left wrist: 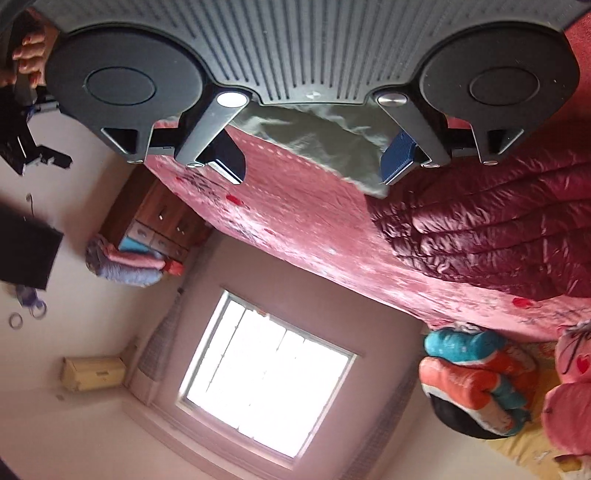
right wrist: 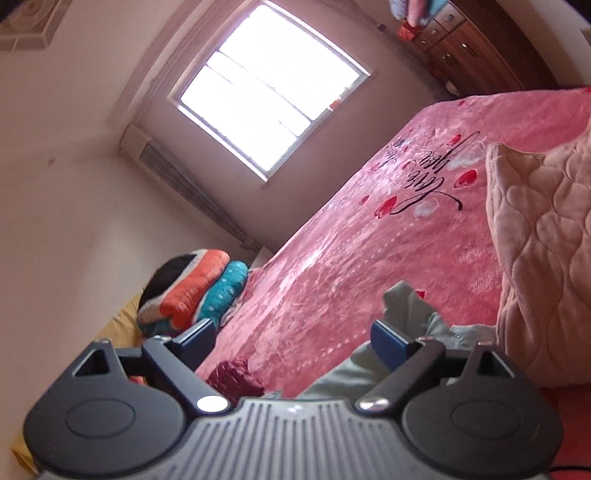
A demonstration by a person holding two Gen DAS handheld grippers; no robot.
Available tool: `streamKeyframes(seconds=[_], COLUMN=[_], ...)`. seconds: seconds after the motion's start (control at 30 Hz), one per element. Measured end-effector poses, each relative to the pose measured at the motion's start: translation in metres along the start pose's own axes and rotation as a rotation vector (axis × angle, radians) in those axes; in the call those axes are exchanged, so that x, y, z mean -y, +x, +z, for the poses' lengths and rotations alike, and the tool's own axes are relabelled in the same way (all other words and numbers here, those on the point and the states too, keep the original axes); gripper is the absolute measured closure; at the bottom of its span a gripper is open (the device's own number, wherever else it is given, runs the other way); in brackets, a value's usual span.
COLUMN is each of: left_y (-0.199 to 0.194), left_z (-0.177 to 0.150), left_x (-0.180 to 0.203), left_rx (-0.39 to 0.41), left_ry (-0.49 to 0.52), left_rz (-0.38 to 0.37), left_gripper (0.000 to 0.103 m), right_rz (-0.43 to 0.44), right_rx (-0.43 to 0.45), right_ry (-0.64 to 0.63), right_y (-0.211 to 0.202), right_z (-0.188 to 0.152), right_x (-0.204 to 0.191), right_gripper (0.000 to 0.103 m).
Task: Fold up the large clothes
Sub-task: 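Lay the folded hem down and open both tools, then press the folded grey-green jacket flat with both open tools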
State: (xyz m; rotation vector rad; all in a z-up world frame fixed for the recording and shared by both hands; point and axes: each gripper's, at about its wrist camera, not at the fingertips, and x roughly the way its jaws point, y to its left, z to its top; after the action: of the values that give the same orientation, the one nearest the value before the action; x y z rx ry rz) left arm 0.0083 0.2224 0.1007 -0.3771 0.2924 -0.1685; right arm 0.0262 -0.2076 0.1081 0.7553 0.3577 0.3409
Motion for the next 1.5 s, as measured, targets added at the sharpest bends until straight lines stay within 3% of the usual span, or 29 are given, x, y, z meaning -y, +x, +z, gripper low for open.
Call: streamKeyframes(seconds=[0.13, 0.27, 0.43, 0.77, 1.0, 1.5], left_y=[0.016, 0.030, 0.040, 0.051, 0.076, 0.086], left_z=[-0.010, -0.021, -0.026, -0.031, -0.031, -0.047], left_x=[0.020, 0.031, 0.036, 0.041, 0.024, 0.013], left_rx=[-0.098, -0.180, -0.222, -0.248, -0.301, -0.353], left_ry=[0.099, 0.156, 0.194, 0.189, 0.130, 0.099], left_rz=[-0.069, -0.092, -0.112, -0.106, 0.034, 0.194], left_gripper=[0.009, 0.014, 0.016, 0.015, 0.015, 0.010], right_rz=[-0.042, -0.063, -0.124, -0.190, -0.216, -0.240], right_rx=[-0.116, -0.229, -0.340, -0.343, -0.336, -0.324], right_ry=[-0.213, -0.370, -0.520, -0.569, -0.589, -0.604], right_y=[0.014, 0.026, 0.046, 0.102, 0.128, 0.146], right_z=[-0.031, -0.068, -0.102, -0.107, -0.109, -0.119], right_x=[-0.030, -0.047, -0.056, -0.048, -0.044, -0.026], right_gripper=[0.012, 0.014, 0.027, 0.027, 0.024, 0.017])
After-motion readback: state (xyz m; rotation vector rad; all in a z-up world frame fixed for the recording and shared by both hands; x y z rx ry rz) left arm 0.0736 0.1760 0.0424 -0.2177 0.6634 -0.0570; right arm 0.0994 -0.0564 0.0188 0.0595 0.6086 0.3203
